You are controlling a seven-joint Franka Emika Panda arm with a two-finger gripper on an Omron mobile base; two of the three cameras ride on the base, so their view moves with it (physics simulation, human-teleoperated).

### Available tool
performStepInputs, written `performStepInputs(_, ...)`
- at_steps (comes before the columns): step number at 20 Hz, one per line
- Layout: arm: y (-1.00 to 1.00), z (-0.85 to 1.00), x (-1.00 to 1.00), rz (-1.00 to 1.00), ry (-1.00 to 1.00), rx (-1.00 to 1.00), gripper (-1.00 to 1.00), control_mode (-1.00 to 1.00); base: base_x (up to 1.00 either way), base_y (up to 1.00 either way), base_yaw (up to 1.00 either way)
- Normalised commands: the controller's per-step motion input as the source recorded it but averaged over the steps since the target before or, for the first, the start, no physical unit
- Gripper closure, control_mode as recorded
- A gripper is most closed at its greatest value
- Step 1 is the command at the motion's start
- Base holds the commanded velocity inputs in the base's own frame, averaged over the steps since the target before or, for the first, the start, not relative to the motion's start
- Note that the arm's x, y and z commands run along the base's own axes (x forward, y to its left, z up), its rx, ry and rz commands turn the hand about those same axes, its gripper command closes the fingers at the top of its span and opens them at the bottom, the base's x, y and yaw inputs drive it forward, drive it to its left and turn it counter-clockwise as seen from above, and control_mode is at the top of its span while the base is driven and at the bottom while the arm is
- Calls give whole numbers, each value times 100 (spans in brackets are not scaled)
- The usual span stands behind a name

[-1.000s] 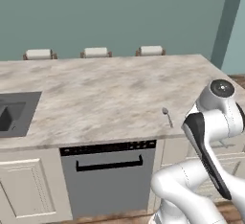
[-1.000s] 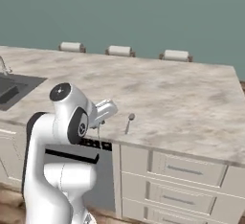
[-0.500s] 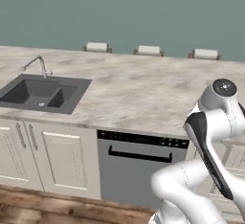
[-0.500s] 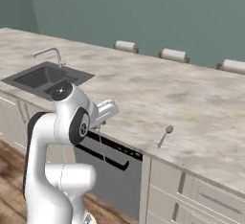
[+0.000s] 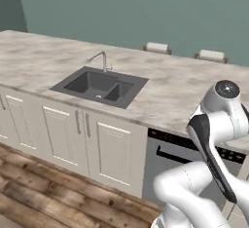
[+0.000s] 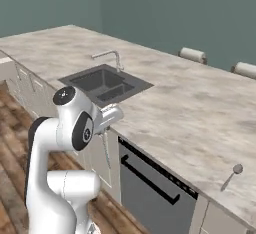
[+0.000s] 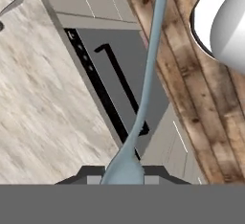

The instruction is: Organize the utensils by type. Pick up the wooden spoons from the counter and place them in the open cabinet. Then pick up the metallic utensils from the counter and place them in the open drawer.

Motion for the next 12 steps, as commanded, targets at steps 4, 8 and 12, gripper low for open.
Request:
performStepInputs(4,0,0,0,0,0,0,100,100,28,51,38)
performStepInputs(8,0,0,0,0,0,0,100,100,48,42,34)
performStepInputs(12,0,0,0,0,0,0,100,100,59,38,31)
